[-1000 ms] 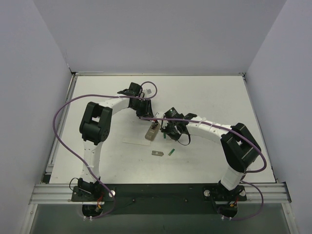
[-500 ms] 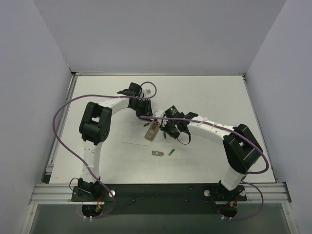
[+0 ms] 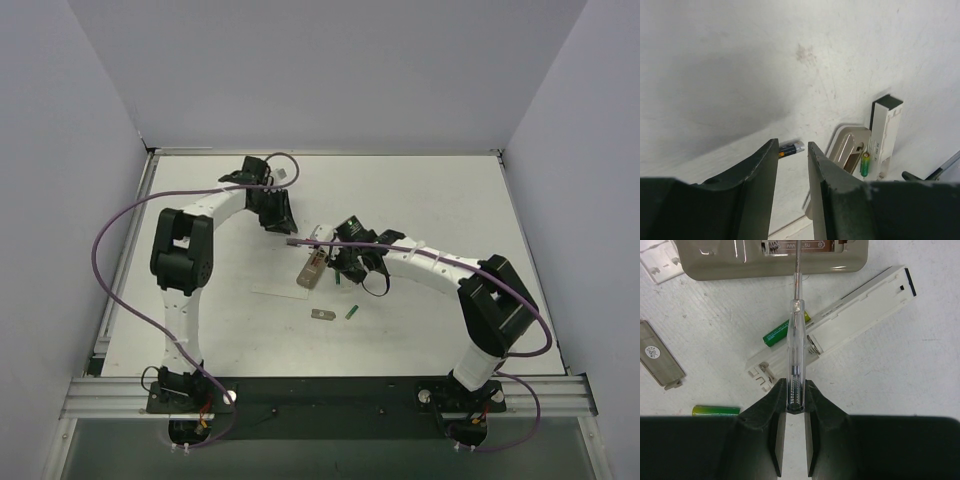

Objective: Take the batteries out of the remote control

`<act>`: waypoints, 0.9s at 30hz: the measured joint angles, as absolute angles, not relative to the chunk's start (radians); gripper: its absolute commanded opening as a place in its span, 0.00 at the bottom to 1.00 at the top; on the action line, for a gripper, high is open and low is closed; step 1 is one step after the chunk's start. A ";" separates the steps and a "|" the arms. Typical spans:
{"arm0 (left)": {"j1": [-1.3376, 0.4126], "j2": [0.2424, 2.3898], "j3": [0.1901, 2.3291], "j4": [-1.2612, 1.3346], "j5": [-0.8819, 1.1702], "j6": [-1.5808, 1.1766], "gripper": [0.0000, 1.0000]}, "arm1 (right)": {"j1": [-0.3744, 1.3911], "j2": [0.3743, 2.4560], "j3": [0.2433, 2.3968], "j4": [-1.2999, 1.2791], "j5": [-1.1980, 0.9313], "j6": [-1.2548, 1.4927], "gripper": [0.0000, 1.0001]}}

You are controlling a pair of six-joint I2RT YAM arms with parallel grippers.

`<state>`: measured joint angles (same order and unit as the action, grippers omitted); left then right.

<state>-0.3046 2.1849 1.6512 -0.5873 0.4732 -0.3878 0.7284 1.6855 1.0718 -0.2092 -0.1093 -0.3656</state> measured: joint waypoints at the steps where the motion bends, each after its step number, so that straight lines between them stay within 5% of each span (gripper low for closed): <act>1: -0.287 2.184 1.668 -0.587 0.464 -0.383 0.40 | 0.730 1.685 1.072 -0.209 -0.109 -0.367 0.00; 19: -0.199 2.077 1.525 -0.401 0.500 -0.419 0.43 | 0.729 1.580 1.071 -0.236 0.010 -0.244 0.00; 27: -0.242 1.850 1.471 -0.422 0.467 -0.389 0.62 | 0.673 1.517 1.039 -0.294 0.140 0.016 0.00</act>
<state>-0.2420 1.8503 1.4708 -0.4225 0.4667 -0.3893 0.6727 1.5166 1.0386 -0.2939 0.1398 0.0158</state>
